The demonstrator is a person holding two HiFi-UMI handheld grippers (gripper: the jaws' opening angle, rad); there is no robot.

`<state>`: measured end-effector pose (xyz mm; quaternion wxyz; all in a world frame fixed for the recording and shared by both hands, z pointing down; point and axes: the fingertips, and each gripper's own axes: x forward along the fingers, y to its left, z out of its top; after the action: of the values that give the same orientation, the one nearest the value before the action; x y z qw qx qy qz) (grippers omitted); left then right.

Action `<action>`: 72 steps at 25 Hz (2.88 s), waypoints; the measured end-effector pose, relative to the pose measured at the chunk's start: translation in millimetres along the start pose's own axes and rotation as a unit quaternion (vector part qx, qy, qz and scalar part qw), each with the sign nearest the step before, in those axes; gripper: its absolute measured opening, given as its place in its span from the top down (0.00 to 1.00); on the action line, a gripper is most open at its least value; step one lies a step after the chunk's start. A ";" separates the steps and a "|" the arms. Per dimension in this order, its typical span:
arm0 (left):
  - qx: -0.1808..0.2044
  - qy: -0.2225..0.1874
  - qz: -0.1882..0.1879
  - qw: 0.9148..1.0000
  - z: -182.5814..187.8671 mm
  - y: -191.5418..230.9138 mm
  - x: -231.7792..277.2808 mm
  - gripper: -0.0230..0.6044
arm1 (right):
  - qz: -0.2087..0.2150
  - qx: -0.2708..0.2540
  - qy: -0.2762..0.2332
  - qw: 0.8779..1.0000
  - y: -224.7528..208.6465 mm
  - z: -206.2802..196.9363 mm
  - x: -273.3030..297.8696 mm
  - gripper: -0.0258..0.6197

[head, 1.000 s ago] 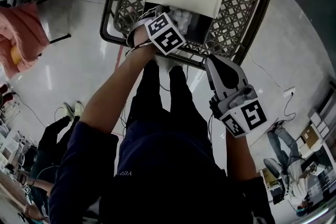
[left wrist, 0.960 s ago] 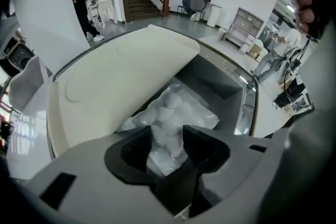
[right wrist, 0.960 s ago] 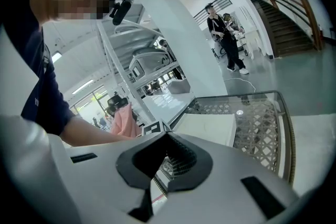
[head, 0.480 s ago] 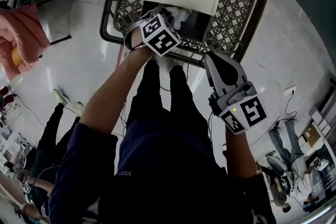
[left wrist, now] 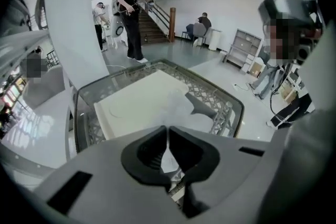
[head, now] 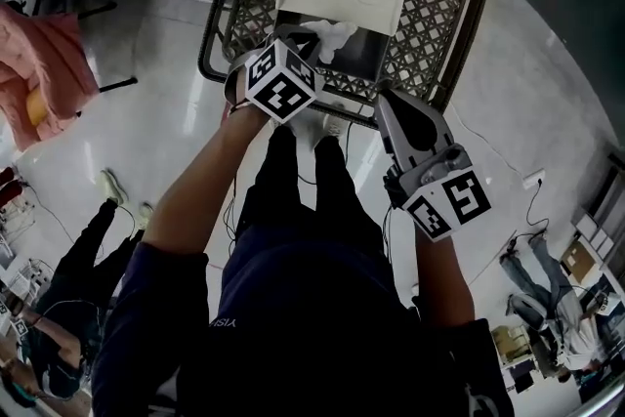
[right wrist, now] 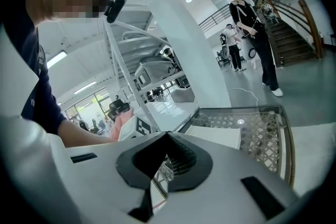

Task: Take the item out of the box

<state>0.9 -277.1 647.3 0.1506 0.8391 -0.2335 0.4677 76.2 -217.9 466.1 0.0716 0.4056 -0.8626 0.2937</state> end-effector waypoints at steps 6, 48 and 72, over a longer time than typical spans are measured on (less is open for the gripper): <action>-0.028 -0.108 0.003 0.994 53.0 1.6 -71.9 0.93 | 0.004 -0.037 -0.036 0.999 21.6 38.7 -10.1 0.93; 0.000 -0.361 0.044 0.931 166.1 5.5 -345.2 0.93 | 0.022 -0.159 -0.184 0.970 125.5 214.4 -54.4 0.93; -0.014 -0.369 0.027 0.929 162.4 -5.1 -347.5 0.93 | 0.024 -0.159 -0.176 0.971 133.7 206.9 -55.1 0.93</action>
<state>-37.8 -262.1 266.0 0.0529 0.9437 -0.3016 0.1256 37.1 -231.9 217.1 -0.0247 0.4138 -0.9067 0.0781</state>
